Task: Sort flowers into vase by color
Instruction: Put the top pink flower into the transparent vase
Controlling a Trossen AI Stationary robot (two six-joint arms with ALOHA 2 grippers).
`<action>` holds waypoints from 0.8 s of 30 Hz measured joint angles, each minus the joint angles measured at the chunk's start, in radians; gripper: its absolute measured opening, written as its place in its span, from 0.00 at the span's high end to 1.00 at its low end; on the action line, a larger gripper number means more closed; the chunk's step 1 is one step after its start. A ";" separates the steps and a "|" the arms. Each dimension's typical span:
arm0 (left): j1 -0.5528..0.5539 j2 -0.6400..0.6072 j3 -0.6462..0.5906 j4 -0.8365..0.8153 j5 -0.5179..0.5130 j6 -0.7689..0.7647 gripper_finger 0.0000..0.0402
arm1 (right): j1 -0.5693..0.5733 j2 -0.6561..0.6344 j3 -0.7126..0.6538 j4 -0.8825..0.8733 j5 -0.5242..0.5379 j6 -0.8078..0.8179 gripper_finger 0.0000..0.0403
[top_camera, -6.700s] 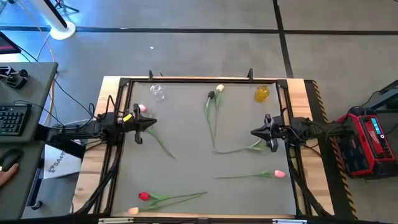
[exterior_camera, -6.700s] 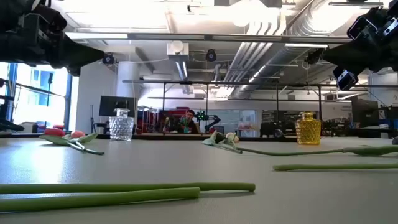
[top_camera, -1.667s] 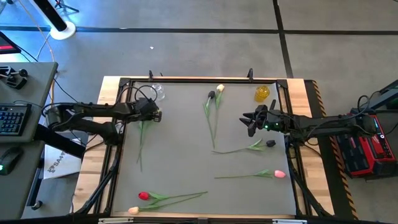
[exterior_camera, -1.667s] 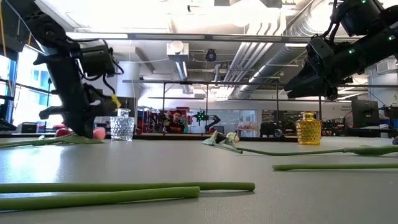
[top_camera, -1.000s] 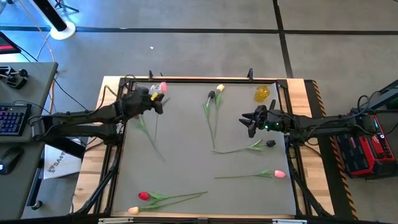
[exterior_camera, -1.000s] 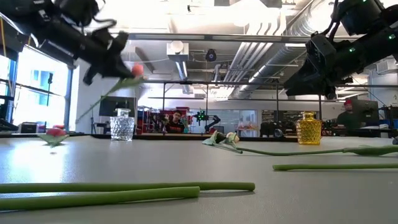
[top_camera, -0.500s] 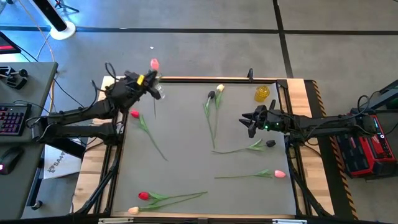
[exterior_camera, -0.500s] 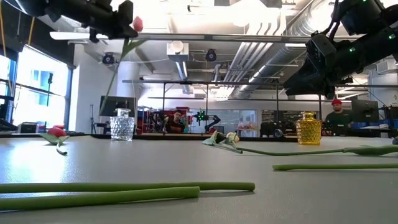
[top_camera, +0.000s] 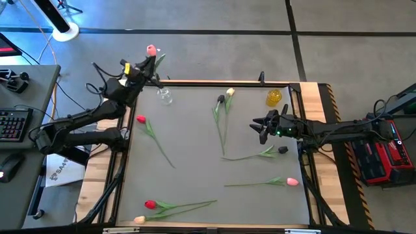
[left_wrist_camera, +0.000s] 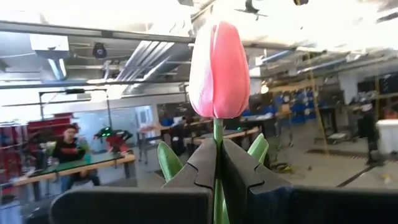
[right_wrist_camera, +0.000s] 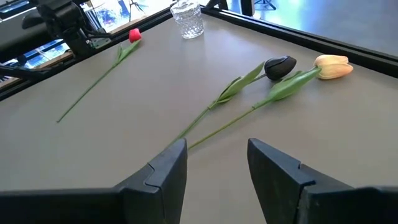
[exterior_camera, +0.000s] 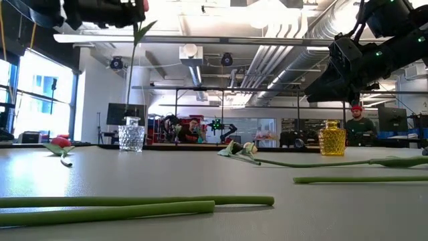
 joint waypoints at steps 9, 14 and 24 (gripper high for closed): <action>0.087 0.138 0.000 0.061 0.071 -0.002 1.00 | 0.000 0.000 0.000 0.000 0.003 -0.001 0.61; 0.099 0.180 0.000 0.149 0.111 -0.006 1.00 | 0.000 0.000 0.000 0.000 0.003 -0.009 0.61; 0.098 0.175 0.000 0.162 0.118 -0.071 1.00 | 0.000 0.001 0.000 -0.023 0.007 -0.016 0.61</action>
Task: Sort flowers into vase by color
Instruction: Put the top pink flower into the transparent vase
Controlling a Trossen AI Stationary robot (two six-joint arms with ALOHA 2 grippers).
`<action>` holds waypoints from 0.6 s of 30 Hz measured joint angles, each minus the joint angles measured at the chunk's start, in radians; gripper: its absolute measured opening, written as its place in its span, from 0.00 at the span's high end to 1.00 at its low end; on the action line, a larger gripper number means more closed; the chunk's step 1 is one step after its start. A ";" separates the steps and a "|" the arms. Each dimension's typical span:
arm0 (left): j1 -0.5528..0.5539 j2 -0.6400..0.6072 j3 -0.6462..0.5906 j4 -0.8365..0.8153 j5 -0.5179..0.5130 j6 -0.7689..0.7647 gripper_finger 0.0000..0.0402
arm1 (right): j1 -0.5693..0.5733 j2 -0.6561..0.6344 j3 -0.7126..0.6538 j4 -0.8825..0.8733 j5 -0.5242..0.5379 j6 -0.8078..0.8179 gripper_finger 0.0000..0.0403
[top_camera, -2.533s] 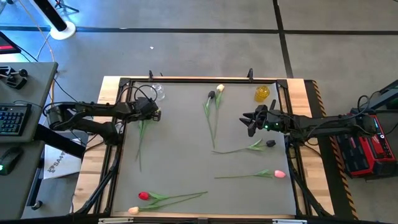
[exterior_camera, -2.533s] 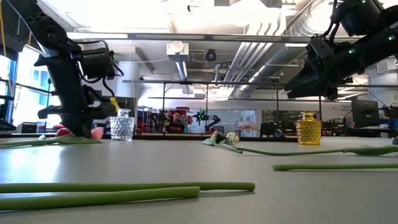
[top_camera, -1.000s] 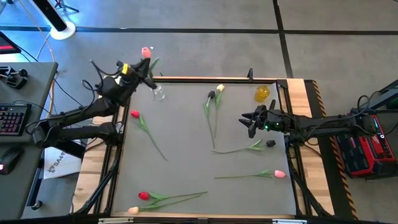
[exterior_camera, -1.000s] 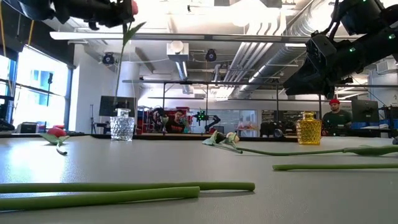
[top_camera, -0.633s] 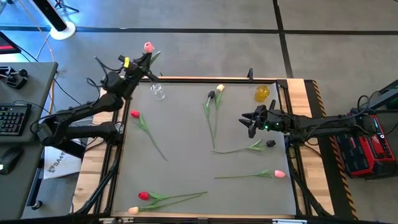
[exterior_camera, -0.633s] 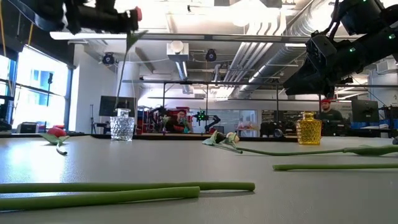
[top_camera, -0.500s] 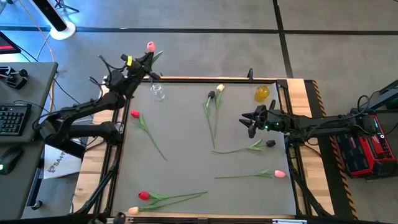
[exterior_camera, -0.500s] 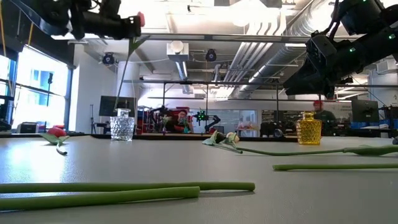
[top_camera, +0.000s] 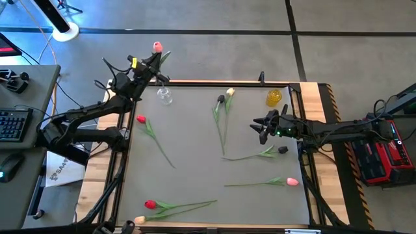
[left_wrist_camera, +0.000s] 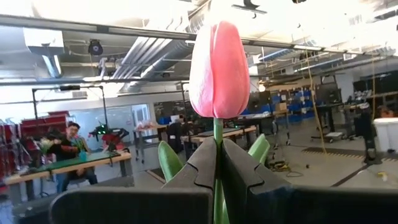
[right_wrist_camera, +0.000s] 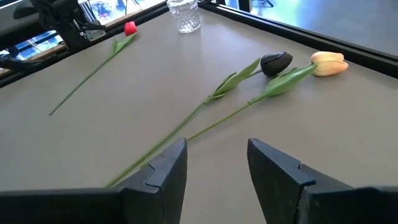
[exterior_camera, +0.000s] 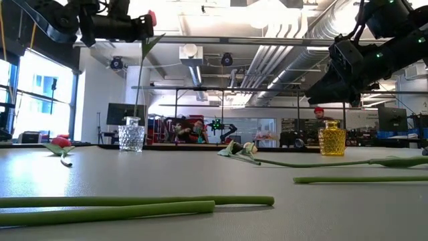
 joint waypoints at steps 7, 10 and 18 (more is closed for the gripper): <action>0.000 -0.003 0.000 -0.027 0.007 -0.012 1.00 | 0.000 0.000 0.000 -0.001 0.000 0.000 0.61; 0.000 -0.003 0.000 -0.075 0.001 -0.012 1.00 | 0.000 0.000 0.000 -0.001 0.000 0.003 0.61; 0.000 -0.002 0.000 -0.174 -0.023 -0.011 1.00 | 0.000 0.000 0.000 -0.014 0.000 0.021 0.61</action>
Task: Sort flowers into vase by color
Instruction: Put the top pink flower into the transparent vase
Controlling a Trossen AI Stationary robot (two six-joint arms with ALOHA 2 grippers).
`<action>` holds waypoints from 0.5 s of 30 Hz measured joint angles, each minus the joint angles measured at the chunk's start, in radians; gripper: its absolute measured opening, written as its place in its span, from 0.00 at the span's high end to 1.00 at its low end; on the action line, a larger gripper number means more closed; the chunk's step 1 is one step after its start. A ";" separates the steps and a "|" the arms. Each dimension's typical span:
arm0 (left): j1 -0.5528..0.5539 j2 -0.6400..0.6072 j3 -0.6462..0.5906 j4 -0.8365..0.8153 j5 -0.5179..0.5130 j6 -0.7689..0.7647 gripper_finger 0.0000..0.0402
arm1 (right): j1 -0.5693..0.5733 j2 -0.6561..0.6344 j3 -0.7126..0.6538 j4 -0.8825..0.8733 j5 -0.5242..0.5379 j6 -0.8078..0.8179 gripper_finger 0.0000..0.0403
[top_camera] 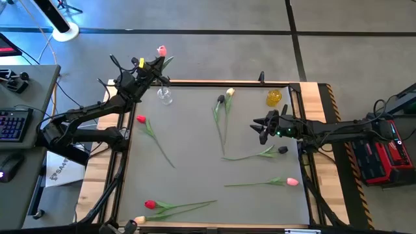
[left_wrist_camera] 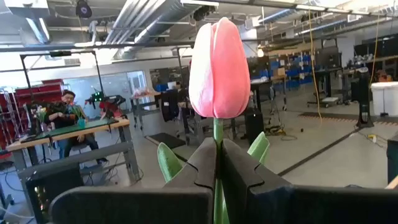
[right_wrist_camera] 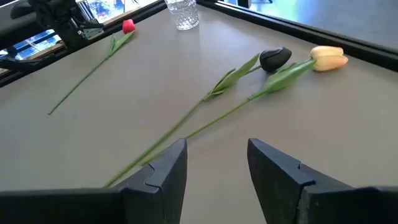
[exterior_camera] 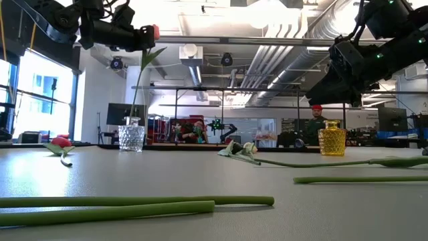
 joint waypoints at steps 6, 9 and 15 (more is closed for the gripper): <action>0.000 0.000 0.000 -0.068 -0.071 -0.010 0.99 | 0.009 0.005 0.000 -0.035 -0.003 0.024 0.61; 0.000 0.000 0.000 -0.116 -0.143 -0.050 0.96 | 0.022 0.025 0.000 -0.024 -0.003 0.025 0.61; 0.000 0.000 0.000 -0.229 -0.173 -0.120 0.84 | 0.048 0.088 0.000 0.035 -0.002 0.064 0.61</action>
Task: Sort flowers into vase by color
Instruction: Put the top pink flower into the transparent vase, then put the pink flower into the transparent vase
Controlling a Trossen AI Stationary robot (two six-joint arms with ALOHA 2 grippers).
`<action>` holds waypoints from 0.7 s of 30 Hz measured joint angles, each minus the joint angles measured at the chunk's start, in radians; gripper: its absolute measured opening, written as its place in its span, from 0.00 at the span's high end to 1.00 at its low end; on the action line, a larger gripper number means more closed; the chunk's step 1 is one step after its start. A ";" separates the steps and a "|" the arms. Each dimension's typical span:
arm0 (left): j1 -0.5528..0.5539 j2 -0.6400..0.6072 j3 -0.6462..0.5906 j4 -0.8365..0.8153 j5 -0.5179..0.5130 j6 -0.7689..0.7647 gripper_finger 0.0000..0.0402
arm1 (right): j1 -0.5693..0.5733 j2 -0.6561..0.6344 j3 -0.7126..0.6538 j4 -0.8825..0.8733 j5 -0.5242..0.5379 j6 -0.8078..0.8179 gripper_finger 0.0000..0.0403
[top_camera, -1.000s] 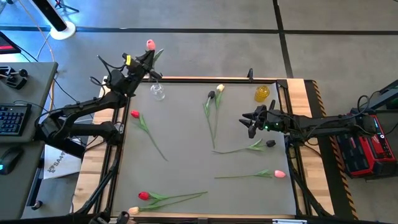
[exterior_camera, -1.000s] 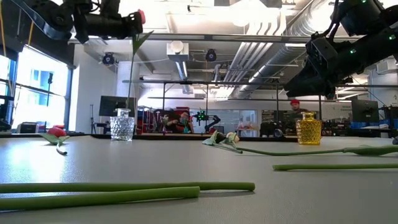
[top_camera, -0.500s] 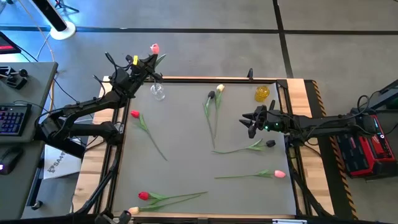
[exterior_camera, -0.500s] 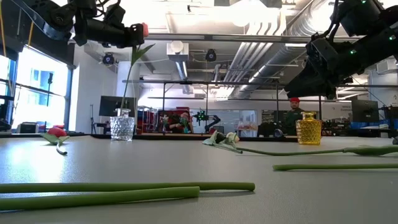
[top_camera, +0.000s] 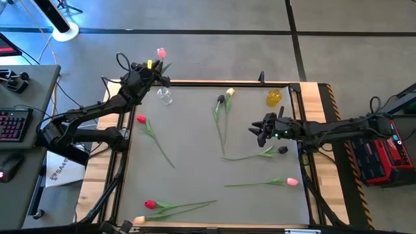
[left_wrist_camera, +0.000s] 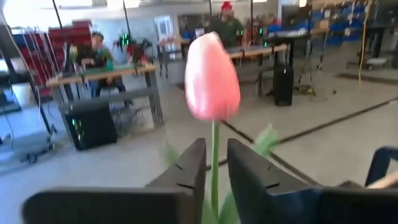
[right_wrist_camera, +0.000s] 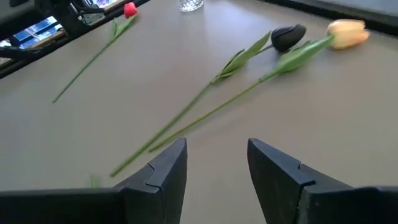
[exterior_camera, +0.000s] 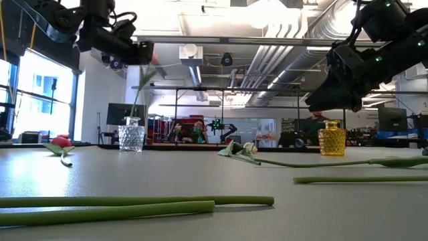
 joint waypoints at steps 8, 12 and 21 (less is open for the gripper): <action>-0.020 -0.034 0.089 -0.261 0.007 -0.022 0.69 | 0.014 0.046 0.000 0.040 -0.001 0.056 0.61; -0.085 -0.046 0.145 -0.372 0.105 -0.045 0.67 | 0.014 0.048 0.000 0.054 -0.001 0.058 0.61; -0.289 -0.021 0.151 -0.381 0.009 -0.012 0.70 | 0.014 0.048 0.000 0.051 0.012 0.055 0.61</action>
